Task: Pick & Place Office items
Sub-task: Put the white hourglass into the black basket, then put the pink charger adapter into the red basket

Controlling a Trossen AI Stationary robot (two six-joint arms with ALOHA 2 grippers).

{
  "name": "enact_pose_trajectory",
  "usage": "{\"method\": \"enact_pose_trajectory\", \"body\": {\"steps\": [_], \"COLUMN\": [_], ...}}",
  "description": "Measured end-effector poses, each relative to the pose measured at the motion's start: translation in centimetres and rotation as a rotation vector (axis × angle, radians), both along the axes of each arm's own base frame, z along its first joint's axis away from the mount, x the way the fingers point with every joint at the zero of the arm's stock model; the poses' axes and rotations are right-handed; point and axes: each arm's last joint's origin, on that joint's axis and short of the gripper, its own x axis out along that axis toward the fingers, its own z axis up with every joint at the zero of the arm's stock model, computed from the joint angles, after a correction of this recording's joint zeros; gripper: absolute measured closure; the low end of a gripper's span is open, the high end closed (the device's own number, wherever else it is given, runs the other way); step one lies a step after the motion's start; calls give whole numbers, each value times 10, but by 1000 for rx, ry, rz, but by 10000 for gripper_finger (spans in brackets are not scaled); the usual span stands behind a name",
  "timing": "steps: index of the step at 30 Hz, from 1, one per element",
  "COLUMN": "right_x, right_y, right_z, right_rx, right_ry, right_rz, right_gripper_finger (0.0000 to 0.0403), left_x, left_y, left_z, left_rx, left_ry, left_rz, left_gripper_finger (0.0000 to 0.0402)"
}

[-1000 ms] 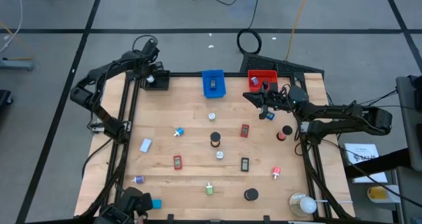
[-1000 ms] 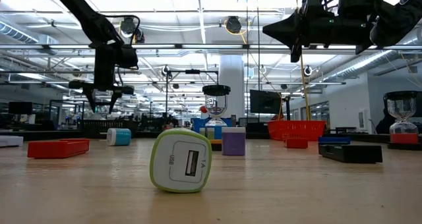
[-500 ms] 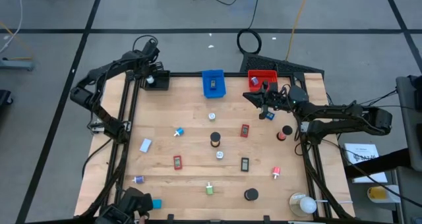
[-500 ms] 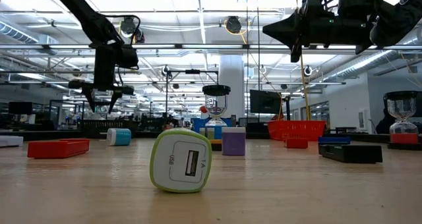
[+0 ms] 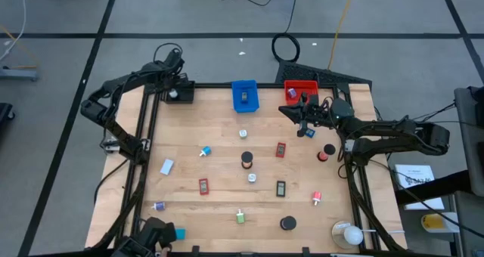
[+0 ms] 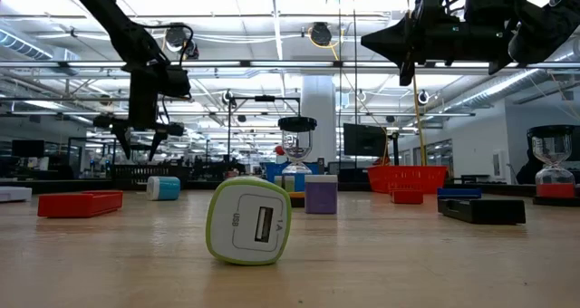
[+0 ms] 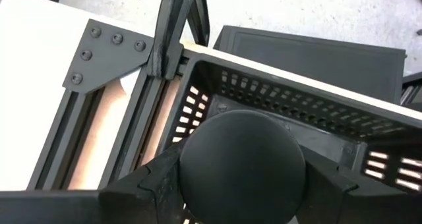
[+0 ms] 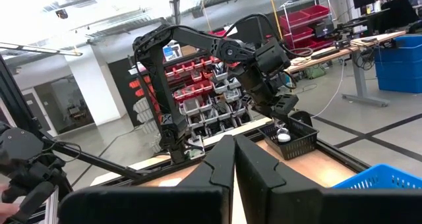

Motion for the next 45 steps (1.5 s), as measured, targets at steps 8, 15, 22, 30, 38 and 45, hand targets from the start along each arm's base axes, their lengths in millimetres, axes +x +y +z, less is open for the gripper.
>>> {"method": "enact_pose_trajectory", "body": {"steps": [8,15,22,30,38,45], "right_x": [0,0,0,0,0,0], "right_y": [0,0,0,0,0,0], "right_z": [0,0,0,0,0,0], "right_rx": [0,0,0,1,-2,-3], "right_ry": [0,0,0,1,1,2], "right_rz": [0,0,0,0,-1,-1], "right_gripper_finger": [397,397,397,397,397,397], "left_x": [0,0,0,0,-1,-4], "left_y": [2,2,2,-1,-7,-13], "left_z": [1,1,3,13,25,41], "left_rx": [24,26,25,42,66,117], "left_ry": [20,37,60,19,55,25], "left_rz": [-8,-33,-92,-132,-226,-238], "left_gripper_finger": [150,149,148,148,149,150]}}
